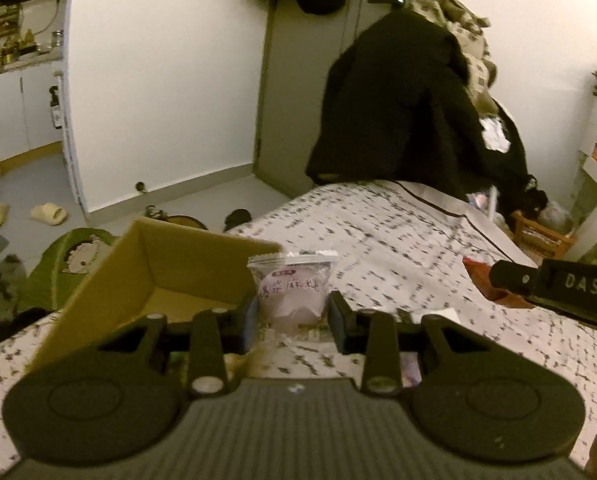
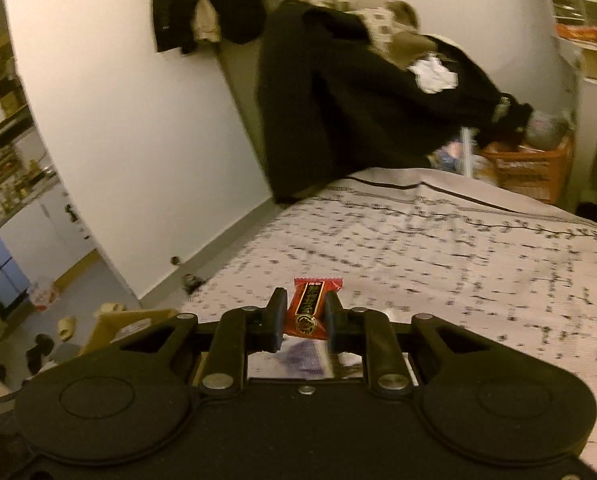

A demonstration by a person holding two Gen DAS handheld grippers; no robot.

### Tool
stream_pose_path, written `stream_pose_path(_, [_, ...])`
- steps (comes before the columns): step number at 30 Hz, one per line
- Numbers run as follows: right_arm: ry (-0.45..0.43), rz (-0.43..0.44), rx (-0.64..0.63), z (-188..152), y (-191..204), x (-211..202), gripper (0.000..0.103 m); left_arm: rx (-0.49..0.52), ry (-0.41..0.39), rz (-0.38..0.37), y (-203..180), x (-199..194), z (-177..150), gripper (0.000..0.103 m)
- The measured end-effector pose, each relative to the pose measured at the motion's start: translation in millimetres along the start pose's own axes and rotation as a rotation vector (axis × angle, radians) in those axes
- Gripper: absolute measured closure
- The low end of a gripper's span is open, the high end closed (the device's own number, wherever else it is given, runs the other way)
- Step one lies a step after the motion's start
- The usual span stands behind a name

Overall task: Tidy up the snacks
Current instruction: 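Lift the pink bun packet toward the box with the left tool while the right tool carries the red bar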

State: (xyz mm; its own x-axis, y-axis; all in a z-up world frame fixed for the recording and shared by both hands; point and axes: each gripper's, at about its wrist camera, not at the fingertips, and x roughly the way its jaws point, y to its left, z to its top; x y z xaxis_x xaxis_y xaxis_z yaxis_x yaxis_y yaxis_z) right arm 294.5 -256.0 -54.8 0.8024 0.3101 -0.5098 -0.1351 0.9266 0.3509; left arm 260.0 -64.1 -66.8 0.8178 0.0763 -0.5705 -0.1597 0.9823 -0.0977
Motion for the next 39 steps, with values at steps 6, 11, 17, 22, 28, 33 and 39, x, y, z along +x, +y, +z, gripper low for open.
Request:
stream_pose_path(6, [-0.017,0.069,-0.042,-4,33,2,0.083,-0.015,-0.007,0.032,21,-4,8,0.068])
stream_pose_path(11, [-0.027,0.100,-0.059,-6,49,4,0.084,-0.031,-0.013,0.035,35,-10,14,0.068])
stream_pose_path(17, [-0.024,0.132,-0.067,-12,65,9,0.084,-0.027,-0.022,0.063,54,-12,19,0.068])
stream_pose_path(22, [-0.034,0.172,-0.096,-19,80,12,0.083,-0.029,-0.017,0.086,69,-7,22,0.068])
stream_pose_path(28, [-0.020,0.214,-0.123,-28,93,18,0.083,-0.035,0.010,0.082,86,12,31,0.068])
stream_pose_path(33, [0.001,0.235,-0.137,-34,102,24,0.083,-0.028,0.017,0.092,92,22,32,0.068])
stream_pose_path(39, [0.027,0.267,-0.124,-42,107,32,0.083,-0.058,0.036,0.091,102,28,25,0.062])
